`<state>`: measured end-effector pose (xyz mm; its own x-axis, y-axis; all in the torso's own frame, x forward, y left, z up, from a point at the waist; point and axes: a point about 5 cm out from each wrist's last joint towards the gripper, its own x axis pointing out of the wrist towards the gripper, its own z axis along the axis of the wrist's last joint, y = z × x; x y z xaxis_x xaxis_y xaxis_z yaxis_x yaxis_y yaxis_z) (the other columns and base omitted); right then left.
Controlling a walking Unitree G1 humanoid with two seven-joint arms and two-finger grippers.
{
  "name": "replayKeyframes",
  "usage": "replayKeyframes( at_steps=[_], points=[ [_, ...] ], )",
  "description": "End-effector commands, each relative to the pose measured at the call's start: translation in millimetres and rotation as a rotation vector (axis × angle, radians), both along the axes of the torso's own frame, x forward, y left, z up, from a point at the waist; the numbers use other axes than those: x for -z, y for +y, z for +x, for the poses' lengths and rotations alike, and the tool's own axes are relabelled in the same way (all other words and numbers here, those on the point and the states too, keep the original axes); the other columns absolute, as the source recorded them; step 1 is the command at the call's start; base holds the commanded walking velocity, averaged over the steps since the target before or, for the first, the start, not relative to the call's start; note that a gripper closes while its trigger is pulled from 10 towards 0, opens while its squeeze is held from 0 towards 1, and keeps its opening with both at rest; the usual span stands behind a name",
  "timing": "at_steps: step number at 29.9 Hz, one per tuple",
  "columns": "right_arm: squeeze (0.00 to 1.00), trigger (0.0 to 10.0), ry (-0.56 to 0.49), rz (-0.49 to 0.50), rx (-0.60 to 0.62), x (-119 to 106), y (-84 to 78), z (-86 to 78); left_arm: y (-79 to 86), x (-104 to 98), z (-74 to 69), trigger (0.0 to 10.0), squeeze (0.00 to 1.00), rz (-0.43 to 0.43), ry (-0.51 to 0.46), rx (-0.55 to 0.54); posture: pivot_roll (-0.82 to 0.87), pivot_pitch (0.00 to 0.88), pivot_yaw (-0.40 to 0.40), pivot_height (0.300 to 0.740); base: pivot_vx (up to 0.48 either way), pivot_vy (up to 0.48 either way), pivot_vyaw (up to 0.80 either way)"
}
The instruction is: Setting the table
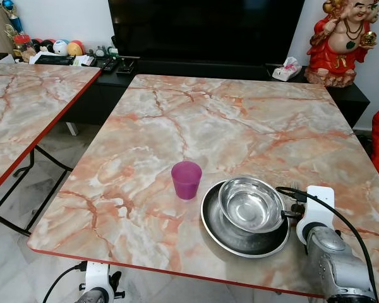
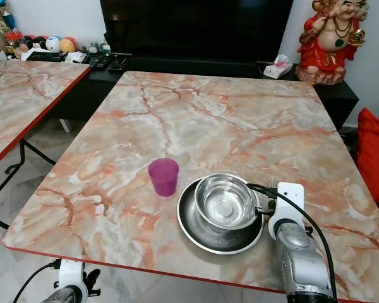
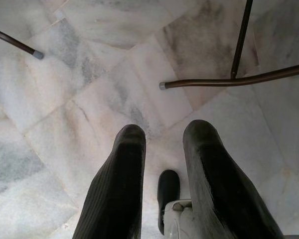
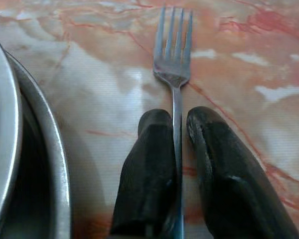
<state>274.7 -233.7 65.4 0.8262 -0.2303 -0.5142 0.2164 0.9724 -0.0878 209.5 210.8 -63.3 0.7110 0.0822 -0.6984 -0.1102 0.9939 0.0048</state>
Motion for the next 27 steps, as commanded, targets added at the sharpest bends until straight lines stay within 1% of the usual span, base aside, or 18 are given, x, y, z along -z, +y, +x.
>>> replayKeyframes(
  at_steps=[1,3,4,5,6,7,11,15,17,23,25,27],
  points=[
    [0.54,10.0,0.052,0.01,-0.008,10,2.5,-3.9,0.2,0,0.3,10.0,0.0,0.005,0.012,0.003,0.04,0.004,0.002,0.74,0.0,0.0,0.0],
    [0.53,10.0,0.052,0.009,-0.007,10,2.3,-3.9,0.1,0,0.3,10.0,0.0,0.005,0.011,0.003,0.04,0.003,0.001,0.74,0.0,0.0,0.0],
    [0.44,10.0,0.052,0.008,-0.007,10,2.4,-3.8,0.2,0,0.3,10.0,0.0,0.006,0.011,0.004,0.04,0.003,0.001,0.74,0.0,0.0,0.0],
    [0.44,10.0,0.052,0.008,-0.007,10,2.4,-3.8,0.2,0,0.3,10.0,0.0,0.006,0.011,0.004,0.04,0.004,0.001,0.74,0.0,0.0,0.0],
    [0.05,10.0,0.053,0.006,-0.01,10,2.4,-3.7,0.2,0,0.3,10.0,0.0,0.006,0.012,0.004,0.04,0.004,0.001,0.74,0.0,0.0,0.0],
    [0.0,10.0,0.053,0.006,-0.011,10,2.4,-3.7,0.2,0,0.3,10.0,0.0,0.006,0.012,0.004,0.04,0.005,0.001,0.74,0.0,0.0,0.0],
    [0.0,10.0,0.052,0.004,-0.016,10,2.4,-3.4,-0.1,0,0.4,10.0,0.0,0.007,0.012,0.006,0.04,0.006,0.001,0.74,0.0,0.0,0.0],
    [0.0,10.0,0.023,0.006,-0.026,6,4.3,-1.7,-0.3,0,0.3,10.0,0.0,0.009,0.013,0.01,0.04,0.007,0.001,0.74,0.0,0.0,0.0],
    [0.0,10.0,-0.023,0.001,-0.029,-2,5.0,2.0,-1.1,0,0.3,10.0,0.0,0.014,0.015,0.023,0.04,0.007,0.003,0.74,0.0,0.0,0.0],
    [0.0,10.0,-0.099,-0.004,-0.006,-13,1.3,7.2,-1.6,1,0.2,10.0,0.0,0.013,0.016,0.025,0.04,0.007,0.004,0.74,0.0,0.0,0.0],
    [0.0,10.0,-0.156,0.004,-0.005,-23,2.4,11.0,-1.5,1,0.4,10.0,0.0,0.014,0.016,0.027,0.04,0.008,0.005,0.74,0.0,0.0,0.0],
    [0.0,10.0,-0.168,0.002,-0.007,-25,2.6,12.2,-1.6,1,0.5,10.0,0.0,0.015,0.017,0.028,0.04,0.007,0.005,0.74,0.0,0.0,0.0]
  ],
)
